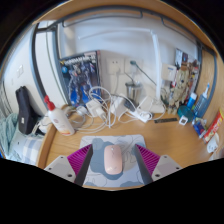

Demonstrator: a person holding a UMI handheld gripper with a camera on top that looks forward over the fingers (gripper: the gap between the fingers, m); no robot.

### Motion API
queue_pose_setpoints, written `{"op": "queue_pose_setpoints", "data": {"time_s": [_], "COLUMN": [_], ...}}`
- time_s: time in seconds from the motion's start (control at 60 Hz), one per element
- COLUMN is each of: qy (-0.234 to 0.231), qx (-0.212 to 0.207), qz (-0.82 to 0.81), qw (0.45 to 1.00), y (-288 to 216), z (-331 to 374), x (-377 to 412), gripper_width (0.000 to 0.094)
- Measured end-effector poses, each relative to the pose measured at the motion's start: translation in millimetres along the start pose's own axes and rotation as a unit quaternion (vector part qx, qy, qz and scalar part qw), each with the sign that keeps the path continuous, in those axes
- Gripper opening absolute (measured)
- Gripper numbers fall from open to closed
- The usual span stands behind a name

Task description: Arrange mouse

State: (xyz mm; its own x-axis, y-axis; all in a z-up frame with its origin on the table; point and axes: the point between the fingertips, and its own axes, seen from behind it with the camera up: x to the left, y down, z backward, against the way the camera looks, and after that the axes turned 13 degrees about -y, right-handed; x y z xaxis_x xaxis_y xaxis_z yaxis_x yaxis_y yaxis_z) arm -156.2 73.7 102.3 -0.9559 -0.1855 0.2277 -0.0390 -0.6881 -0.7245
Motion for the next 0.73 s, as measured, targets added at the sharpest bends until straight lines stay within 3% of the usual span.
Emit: {"op": "queue_pose_setpoints", "data": {"time_s": [0.35,0.517,0.733], "qy": [-0.007,-0.018,0.007], "qx": [-0.062,-0.074,-0.072], "qz": [0.027,0.032,0.038], "qw": [0.998,0.997,0.997], "y": [-52.4,-54.0,-46.2], "z": [138.4,164.0,178.6], "x": [54.2,67.7,55.8], "gripper_width": [0.0831,0.0827,0.0827]}}
